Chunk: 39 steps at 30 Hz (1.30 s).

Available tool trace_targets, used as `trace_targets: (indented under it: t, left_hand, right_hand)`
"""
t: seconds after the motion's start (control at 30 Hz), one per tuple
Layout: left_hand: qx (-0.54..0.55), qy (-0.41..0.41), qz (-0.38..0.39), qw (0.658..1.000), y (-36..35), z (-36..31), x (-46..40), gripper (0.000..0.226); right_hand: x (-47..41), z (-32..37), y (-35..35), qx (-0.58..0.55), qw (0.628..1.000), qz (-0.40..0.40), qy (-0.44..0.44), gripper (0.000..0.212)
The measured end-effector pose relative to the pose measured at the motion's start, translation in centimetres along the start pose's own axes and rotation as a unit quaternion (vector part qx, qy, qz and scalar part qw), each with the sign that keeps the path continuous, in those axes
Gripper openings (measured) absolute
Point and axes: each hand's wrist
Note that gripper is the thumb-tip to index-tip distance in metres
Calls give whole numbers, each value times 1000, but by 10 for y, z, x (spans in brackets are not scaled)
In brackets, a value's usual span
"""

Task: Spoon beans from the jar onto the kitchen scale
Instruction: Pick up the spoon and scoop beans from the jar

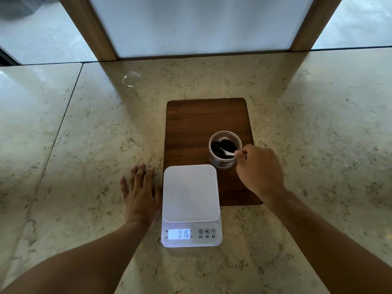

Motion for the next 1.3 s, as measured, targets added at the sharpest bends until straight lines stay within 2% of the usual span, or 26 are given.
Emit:
trace_targets:
  t: [0.23,0.53,1.3]
  left_hand:
    - [-1,1,1,1000,0,0,0,56]
    - [-5,2,4,1000,0,1,1,57]
    - [-5,-2,5,1000,4,-2,1,57]
  right_hand:
    - [-1,-2,1,-108,991,-10,-77,32]
    - [-4,-8,4,-191,973,-2,-128,39]
    - [-4,-14,7,-244,956,17,-164,35]
Point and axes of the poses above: each hand's wrist, its own x-axis away from the middle knuckle, its own y-axis out of the back of the hand, z = x × y, and after that the axes turned 13 degrees about y, right-handed
